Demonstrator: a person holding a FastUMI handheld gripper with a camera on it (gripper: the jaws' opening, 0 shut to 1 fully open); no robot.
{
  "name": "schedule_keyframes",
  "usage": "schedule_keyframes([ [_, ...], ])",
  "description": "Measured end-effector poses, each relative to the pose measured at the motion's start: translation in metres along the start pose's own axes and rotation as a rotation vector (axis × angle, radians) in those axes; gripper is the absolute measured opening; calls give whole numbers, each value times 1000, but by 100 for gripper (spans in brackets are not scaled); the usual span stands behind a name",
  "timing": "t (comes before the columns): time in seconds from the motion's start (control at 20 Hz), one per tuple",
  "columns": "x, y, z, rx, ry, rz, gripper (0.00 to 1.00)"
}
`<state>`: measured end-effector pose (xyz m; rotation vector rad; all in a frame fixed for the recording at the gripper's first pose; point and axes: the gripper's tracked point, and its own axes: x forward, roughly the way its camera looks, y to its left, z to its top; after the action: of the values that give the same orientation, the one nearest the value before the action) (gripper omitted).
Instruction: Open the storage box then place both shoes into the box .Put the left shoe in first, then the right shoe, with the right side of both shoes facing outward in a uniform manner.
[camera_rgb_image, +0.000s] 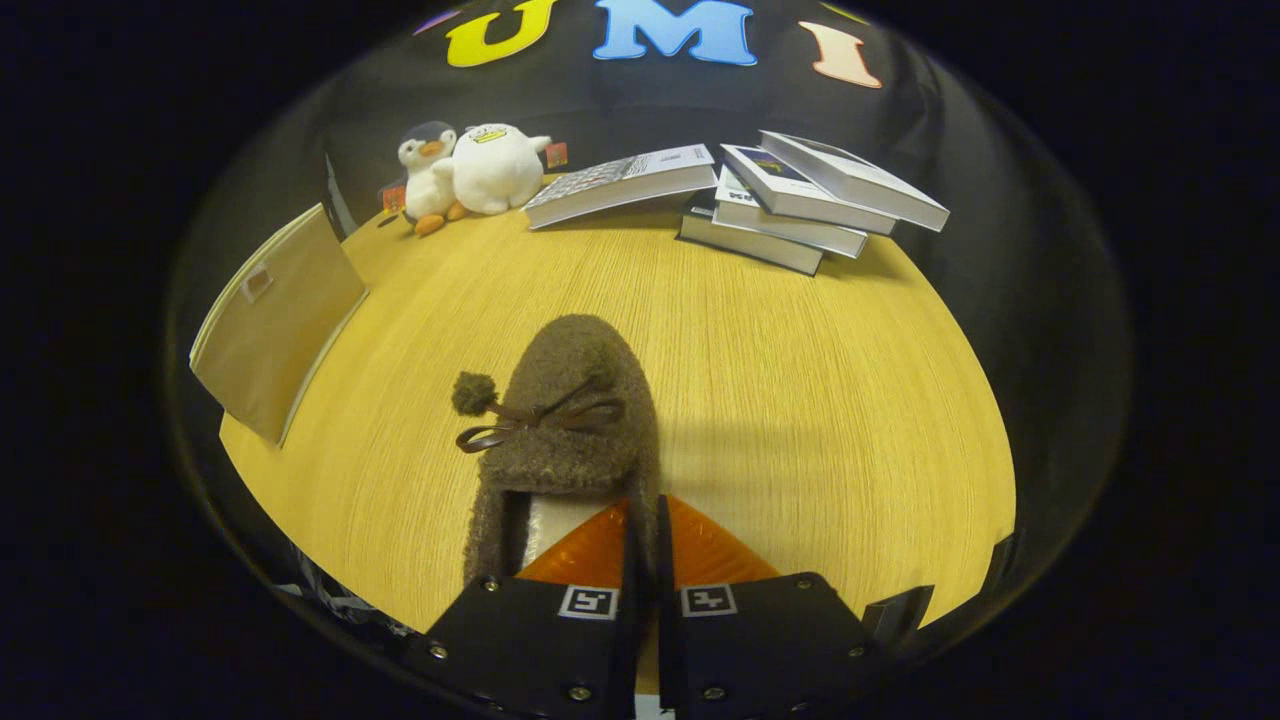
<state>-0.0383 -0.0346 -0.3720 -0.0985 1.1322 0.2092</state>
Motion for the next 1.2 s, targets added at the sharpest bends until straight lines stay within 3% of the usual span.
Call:
schedule_keyframes([
  [0.1, -2, -2, 4, -2, 1, -16, 9],
  [0.2, 0, -2, 3, 40, 7, -14, 0],
  [0.4, -6, 6, 8, 223, 22, 37, 0],
  [0.65, -28, 22, 35, 332, -9, 58, 0],
  [1.2, -72, 145, 130, 433, -84, 165, 0],
])
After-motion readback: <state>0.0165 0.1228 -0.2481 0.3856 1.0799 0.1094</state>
